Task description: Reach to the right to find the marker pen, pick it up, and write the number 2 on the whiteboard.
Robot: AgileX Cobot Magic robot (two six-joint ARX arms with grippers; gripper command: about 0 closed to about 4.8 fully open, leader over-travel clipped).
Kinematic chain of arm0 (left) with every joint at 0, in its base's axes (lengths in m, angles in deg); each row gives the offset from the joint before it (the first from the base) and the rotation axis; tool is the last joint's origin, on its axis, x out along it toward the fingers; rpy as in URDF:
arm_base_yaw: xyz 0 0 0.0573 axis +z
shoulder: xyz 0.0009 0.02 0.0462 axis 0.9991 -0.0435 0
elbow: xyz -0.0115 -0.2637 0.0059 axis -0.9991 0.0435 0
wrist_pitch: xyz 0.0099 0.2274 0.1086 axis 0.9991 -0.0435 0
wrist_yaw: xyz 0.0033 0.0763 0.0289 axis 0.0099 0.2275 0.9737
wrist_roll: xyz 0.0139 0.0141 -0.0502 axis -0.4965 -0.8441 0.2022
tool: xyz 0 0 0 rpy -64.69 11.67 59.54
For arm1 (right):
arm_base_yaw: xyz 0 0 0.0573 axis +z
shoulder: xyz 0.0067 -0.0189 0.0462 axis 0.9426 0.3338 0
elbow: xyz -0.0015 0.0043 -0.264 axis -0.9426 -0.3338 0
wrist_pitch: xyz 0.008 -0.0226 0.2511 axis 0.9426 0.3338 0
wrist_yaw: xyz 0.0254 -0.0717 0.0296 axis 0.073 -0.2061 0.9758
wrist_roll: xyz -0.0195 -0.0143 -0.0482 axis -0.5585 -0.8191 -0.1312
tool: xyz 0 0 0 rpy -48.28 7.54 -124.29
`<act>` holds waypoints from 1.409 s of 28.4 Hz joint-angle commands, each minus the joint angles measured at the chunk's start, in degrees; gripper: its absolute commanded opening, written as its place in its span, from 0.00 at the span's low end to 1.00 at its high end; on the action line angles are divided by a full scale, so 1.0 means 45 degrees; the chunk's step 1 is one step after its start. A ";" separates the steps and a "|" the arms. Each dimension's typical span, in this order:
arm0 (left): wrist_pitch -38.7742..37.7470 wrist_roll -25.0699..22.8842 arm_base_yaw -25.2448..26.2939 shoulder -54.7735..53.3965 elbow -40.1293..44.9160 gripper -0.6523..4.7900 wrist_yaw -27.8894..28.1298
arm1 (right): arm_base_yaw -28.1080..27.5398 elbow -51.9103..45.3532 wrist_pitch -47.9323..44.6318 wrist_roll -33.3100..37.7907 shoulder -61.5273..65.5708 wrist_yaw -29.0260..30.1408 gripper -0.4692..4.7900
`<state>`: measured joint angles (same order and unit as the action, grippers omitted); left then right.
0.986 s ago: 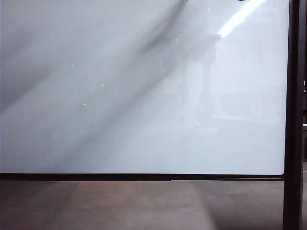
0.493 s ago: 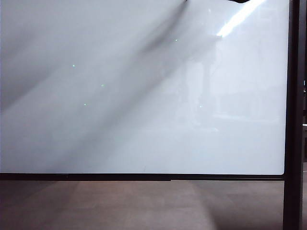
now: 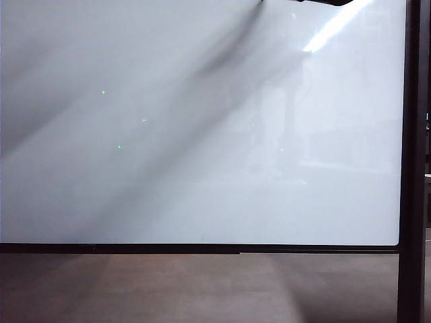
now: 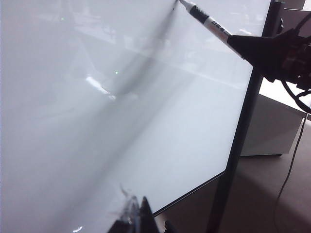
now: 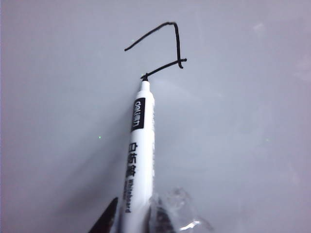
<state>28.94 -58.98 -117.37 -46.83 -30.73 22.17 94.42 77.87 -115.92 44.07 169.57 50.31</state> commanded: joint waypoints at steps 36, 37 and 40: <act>0.0034 -0.0058 -0.0015 0.0024 -0.0107 0.11 -0.0005 | 0.0024 0.0058 0.1899 0.0005 -0.0758 0.0554 0.18; 0.0034 -0.0053 -0.0015 0.0024 -0.0107 0.11 -0.0005 | 0.0019 0.0058 0.1919 0.0010 -0.0758 0.0753 0.19; 0.0034 -0.0053 -0.0015 0.0029 -0.0107 0.11 -0.0005 | 0.0019 0.0058 0.2016 0.0000 -0.0748 0.0986 0.21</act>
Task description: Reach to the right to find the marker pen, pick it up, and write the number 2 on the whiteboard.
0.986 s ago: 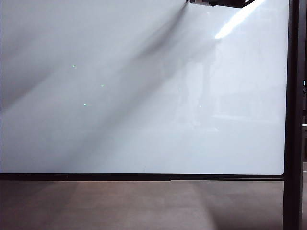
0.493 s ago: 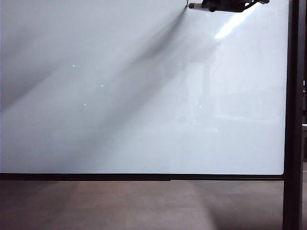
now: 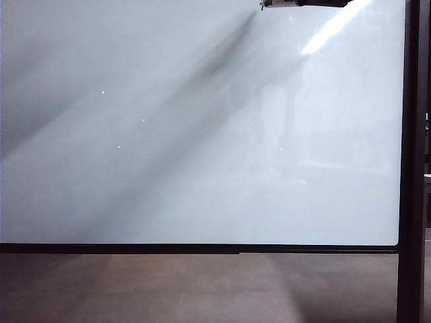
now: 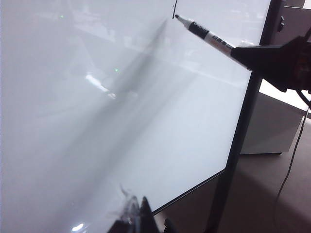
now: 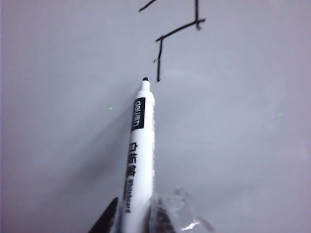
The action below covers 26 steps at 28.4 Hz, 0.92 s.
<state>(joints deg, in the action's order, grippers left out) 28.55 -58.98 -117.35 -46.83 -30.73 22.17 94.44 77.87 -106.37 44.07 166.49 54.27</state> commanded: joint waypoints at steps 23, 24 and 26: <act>0.0121 -0.0053 -0.0019 0.0024 -0.0107 0.11 -0.0005 | -0.0219 0.0058 -0.1088 0.0000 0.0408 -0.0053 0.21; 0.0121 -0.0053 -0.0019 0.0024 -0.0107 0.11 -0.0005 | -0.0219 0.0058 -0.1088 0.0000 0.0408 -0.0136 0.21; 0.0121 -0.0053 -0.0019 0.0024 -0.0107 0.11 -0.0005 | -0.0219 0.0058 -0.1073 0.0000 0.0408 -0.0355 0.21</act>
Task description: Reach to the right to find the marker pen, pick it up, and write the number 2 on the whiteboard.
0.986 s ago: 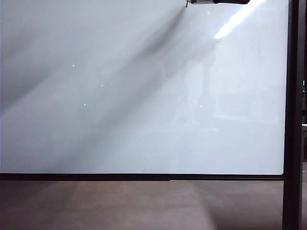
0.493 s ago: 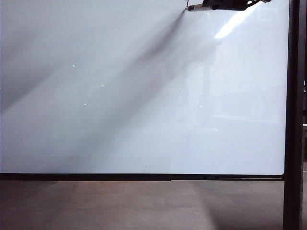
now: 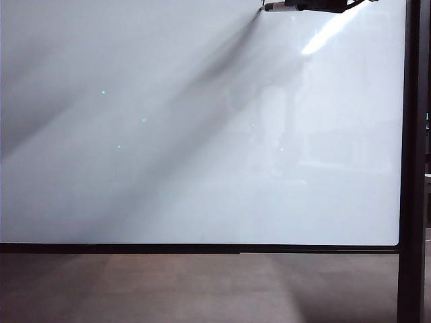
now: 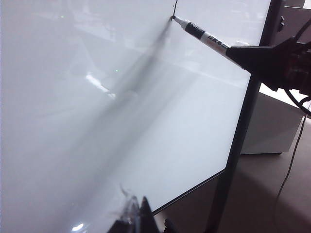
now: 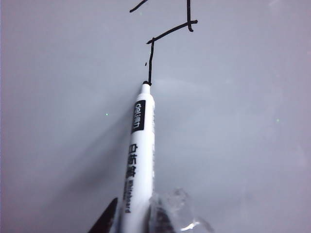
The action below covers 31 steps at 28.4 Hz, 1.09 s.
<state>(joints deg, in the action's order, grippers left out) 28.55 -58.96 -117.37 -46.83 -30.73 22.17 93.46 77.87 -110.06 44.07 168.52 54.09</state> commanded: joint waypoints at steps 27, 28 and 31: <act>0.0117 -0.0058 -0.0015 0.0024 -0.0107 0.11 -0.0005 | 0.0000 0.0058 0.0010 0.0005 -0.0044 -0.2035 0.21; 0.0117 -0.0058 -0.0015 0.0024 -0.0107 0.11 -0.0005 | 0.0000 0.0058 0.0010 0.0005 -0.0044 -0.2118 0.21; 0.0117 -0.0058 -0.0015 0.0024 -0.0107 0.11 -0.0005 | 0.0000 0.0058 0.0015 0.0005 -0.0049 -0.2293 0.21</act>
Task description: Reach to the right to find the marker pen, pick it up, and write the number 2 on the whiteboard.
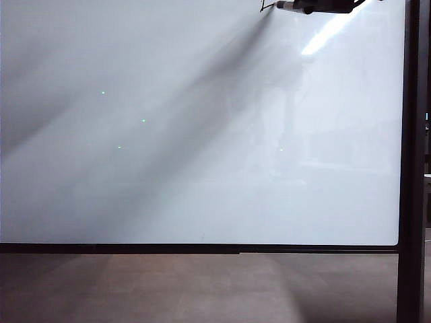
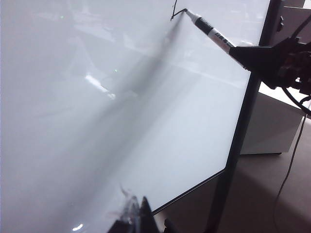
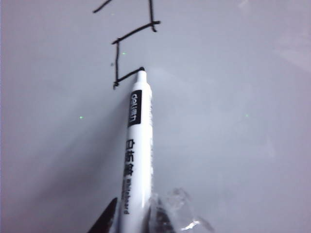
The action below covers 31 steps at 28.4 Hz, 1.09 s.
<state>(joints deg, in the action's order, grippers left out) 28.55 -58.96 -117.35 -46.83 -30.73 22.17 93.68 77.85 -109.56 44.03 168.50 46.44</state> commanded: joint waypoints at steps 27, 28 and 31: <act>0.0044 -0.0160 -0.0019 0.0024 -0.0107 0.11 -0.0005 | -0.0024 0.0063 0.0345 0.0015 -0.1239 -0.0787 0.21; 0.0044 -0.0160 -0.0019 0.0024 -0.0107 0.11 -0.0005 | -0.0024 0.0063 0.0486 0.0015 -0.1389 -0.0801 0.21; 0.0049 -0.0160 -0.0019 0.0024 -0.0107 0.11 -0.0005 | -0.0024 0.0063 0.0908 0.0015 -0.1715 -0.0826 0.21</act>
<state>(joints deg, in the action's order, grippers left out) 28.48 -59.18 -117.35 -46.83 -30.73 22.17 93.57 77.87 -106.26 44.07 161.64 42.99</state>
